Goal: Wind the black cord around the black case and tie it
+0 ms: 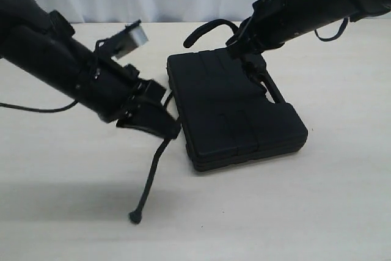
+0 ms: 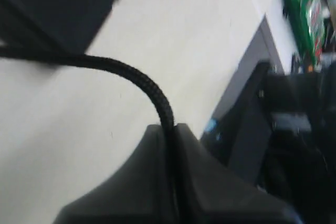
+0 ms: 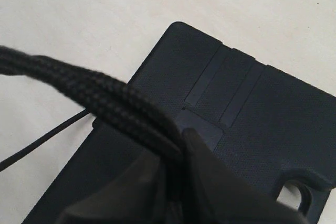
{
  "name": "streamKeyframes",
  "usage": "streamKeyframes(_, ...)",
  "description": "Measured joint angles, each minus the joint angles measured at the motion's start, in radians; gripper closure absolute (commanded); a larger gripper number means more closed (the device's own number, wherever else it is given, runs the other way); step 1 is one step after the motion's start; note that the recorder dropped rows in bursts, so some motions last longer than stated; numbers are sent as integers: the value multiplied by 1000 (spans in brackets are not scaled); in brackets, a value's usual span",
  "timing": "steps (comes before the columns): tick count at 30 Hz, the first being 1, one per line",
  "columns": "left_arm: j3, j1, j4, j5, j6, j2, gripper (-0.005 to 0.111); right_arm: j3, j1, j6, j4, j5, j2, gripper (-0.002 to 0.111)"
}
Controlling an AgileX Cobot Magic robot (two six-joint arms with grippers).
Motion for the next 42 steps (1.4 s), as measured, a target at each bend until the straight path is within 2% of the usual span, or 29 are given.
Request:
streamKeyframes(13, -22, 0, -358, -561, 19, 25, 107, 0, 0, -29, 14, 1, 0, 104)
streamKeyframes(19, -22, 0, -493, -708, 19, 61, 105, 0, 0, -35, 16, -3, 0, 104)
streamKeyframes(21, -22, 0, -508, -718, 19, 83, 99, 0, 0, -36, 16, -8, 0, 104)
streamKeyframes(23, -22, 0, -513, -724, 19, 103, 86, 0, 0, -37, 16, -8, 0, 104)
streamKeyframes(28, -22, 0, -515, -748, 21, 124, 38, 0, 0, -37, 18, -9, 0, 104)
streamKeyframes(31, -22, 0, -517, -751, 24, 124, 23, 0, 0, -37, 18, -9, 0, 104)
streamKeyframes(33, -22, 0, -518, -751, 35, 124, 20, 0, 0, -38, 18, -9, 0, 104)
streamKeyframes(38, -22, 0, -515, -754, 136, 118, 20, 0, 0, -39, 18, -9, 0, 104)
streamKeyframes(42, -33, 0, -474, -820, 355, 73, 20, 0, 0, -39, 18, -9, 0, 104)
